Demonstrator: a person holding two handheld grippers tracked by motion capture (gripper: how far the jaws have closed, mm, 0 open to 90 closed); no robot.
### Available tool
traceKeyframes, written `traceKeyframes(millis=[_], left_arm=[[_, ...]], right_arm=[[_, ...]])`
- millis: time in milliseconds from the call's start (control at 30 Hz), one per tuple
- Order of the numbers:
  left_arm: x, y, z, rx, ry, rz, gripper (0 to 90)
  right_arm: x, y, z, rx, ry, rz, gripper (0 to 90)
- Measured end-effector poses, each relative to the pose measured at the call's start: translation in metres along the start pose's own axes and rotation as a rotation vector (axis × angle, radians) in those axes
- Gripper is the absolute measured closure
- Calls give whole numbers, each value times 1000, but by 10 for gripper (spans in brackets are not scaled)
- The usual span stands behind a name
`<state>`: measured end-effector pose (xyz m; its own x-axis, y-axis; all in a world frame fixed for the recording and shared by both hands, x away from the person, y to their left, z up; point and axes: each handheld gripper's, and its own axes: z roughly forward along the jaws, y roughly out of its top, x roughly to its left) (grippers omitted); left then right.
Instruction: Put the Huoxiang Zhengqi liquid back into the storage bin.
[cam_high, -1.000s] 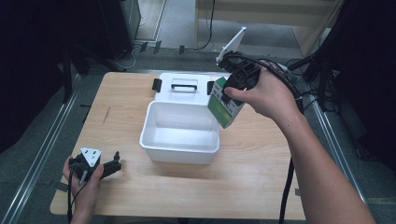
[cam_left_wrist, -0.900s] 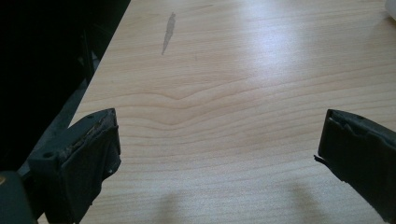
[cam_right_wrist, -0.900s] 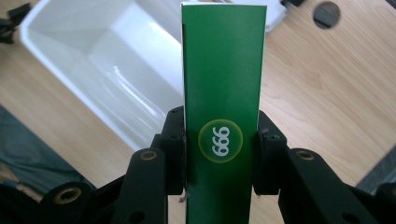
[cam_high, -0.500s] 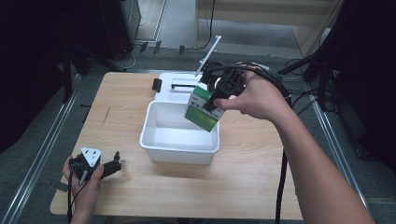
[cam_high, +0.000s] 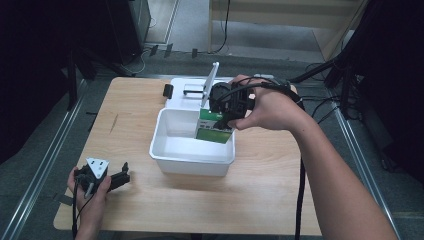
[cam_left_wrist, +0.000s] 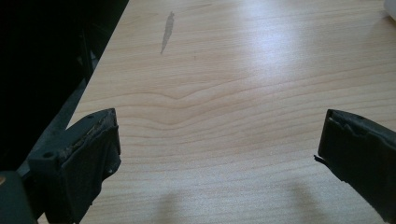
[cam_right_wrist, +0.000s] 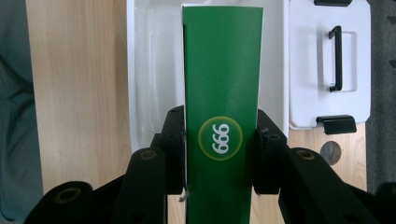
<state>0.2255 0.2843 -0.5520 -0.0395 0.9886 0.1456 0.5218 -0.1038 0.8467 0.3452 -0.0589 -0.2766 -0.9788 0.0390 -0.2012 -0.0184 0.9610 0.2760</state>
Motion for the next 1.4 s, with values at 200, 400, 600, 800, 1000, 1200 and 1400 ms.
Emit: traceKeyframes(millis=[200, 400, 600, 800, 1000, 1200, 1400], left_arm=[[0, 0, 0, 0, 0, 2, 0], [0, 0, 0, -1, -1, 1, 0], [0, 0, 0, -1, -2, -1, 0], [0, 0, 0, -1, -2, 3, 0], [0, 0, 0, -3, -1, 1, 0], [0, 0, 0, -1, 0, 2, 0], [0, 0, 0, -1, -2, 2, 0]], right_arm=[[0, -2, 6, 21, 0, -14, 643], [-1, -6, 15, 30, 25, -19, 643], [0, -7, 22, 40, 41, -29, 641], [-1, -12, 32, 37, 57, -45, 640], [-2, -16, 40, 31, 64, -42, 640], [-2, -18, 47, 38, 78, -34, 638], [0, -16, 59, 54, 84, -58, 635]])
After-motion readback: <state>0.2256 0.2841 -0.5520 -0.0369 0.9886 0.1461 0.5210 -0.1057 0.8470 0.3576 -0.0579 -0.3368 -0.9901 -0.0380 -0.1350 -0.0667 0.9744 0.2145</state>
